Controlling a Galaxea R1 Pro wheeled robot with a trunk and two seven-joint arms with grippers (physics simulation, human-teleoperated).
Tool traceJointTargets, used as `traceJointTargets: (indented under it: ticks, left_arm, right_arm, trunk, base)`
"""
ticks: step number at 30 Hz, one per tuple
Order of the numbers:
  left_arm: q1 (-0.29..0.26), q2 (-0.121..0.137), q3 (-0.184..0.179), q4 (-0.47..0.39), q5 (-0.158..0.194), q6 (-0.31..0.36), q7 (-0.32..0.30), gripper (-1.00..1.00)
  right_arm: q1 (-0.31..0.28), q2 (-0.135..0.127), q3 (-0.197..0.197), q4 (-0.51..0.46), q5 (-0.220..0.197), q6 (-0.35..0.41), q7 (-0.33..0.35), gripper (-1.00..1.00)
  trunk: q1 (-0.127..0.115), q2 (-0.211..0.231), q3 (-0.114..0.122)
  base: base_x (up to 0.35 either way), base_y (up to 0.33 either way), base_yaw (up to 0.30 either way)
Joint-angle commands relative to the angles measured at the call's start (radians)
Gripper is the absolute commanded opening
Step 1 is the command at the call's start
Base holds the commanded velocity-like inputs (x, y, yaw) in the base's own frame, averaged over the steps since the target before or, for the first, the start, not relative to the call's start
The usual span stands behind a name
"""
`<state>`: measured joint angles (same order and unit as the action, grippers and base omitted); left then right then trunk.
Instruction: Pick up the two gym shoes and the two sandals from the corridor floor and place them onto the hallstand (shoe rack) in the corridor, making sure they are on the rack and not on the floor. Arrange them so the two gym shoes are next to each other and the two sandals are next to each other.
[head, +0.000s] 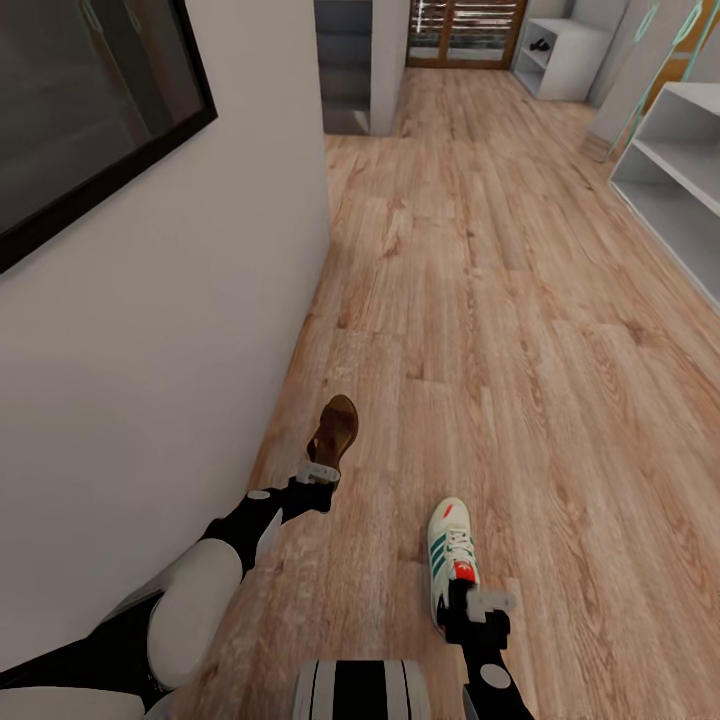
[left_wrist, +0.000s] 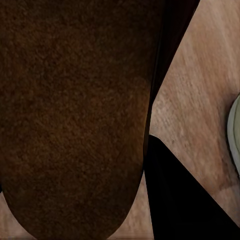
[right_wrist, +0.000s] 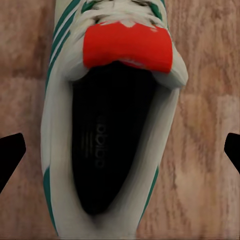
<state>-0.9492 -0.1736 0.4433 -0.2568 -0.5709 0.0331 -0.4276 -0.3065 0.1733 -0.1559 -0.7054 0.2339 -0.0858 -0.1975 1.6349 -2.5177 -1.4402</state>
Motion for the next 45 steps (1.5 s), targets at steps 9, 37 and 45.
traceJointTargets:
  ticks: [9, 37, 45]
  left_arm:
    - [-0.002, -0.001, 0.009, -0.002, -0.009, 0.002, -0.007, -1.0]
    - [-0.002, -0.001, 0.009, -0.002, -0.009, 0.004, -0.007, -1.0]
    - [-0.001, -0.001, 0.009, -0.002, -0.009, 0.004, -0.007, -1.0]
  right_arm:
    - [0.0, 0.001, -0.005, 0.003, 0.008, -0.005, 0.0, 1.0]
    - [0.0, 0.001, -0.005, 0.001, 0.008, -0.004, 0.0, 1.0]
    - [0.0, 0.001, -0.006, -0.003, 0.008, -0.003, -0.001, 1.0]
  trunk:
    - [0.003, -0.002, -0.041]
    - [0.007, -0.004, -0.097]
    - [0.007, -0.004, -0.097]
  base:
    - [0.0, 0.0, 0.0]
    - [0.0, 0.0, 0.048]
    - [0.0, 0.0, 0.001]
